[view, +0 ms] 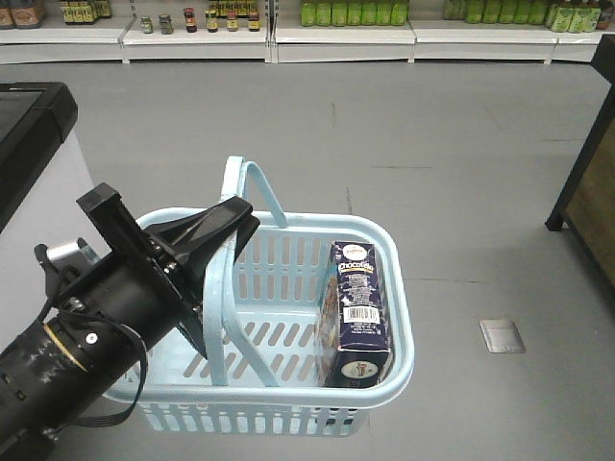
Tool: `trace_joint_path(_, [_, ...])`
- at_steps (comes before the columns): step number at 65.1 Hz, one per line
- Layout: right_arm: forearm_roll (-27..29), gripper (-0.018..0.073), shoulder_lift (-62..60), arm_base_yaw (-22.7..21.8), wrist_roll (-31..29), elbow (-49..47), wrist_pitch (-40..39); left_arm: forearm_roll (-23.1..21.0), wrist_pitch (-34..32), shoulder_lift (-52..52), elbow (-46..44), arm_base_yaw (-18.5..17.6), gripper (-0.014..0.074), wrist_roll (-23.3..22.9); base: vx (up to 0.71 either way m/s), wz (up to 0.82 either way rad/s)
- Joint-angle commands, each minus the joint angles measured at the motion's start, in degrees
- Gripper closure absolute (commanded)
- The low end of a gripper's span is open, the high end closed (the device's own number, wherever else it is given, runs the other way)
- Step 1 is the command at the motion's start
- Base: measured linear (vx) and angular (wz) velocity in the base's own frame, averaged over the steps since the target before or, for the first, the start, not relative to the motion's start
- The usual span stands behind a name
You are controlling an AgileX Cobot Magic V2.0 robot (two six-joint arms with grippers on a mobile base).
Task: Left arm holds basket, right arm returns cookies
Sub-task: 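Drive toward the drink shelves holding the basket in the left gripper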
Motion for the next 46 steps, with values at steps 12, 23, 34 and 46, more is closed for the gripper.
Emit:
trace_joint_path(12, [-0.4,0.0566,-0.5,-0.2,-0.3,1.0,-4.1,-0.4,-7.8,-1.9,-1.7,-0.4,0.0599,-0.3,0.53,-0.02])
trace_joint_path(23, [-0.4,0.0566,-0.5,-0.2,-0.3,1.0,-4.1,-0.4,-7.8,-1.9,-1.7,-0.4,0.0599,-0.3,0.54,0.00])
trace_joint_path(34, [-0.4,0.0566,-0.5,-0.2,-0.3,1.0,-4.1,-0.4,-7.8,-1.9,-1.7,-0.4,0.0599,-0.3,0.54,-0.01])
trace_joint_path(46, [-0.4,0.0566,-0.5,-0.2,-0.3,1.0,-4.1,-0.4,-7.8,-1.9,-1.7,-0.4,0.0599,-0.3,0.54,0.01])
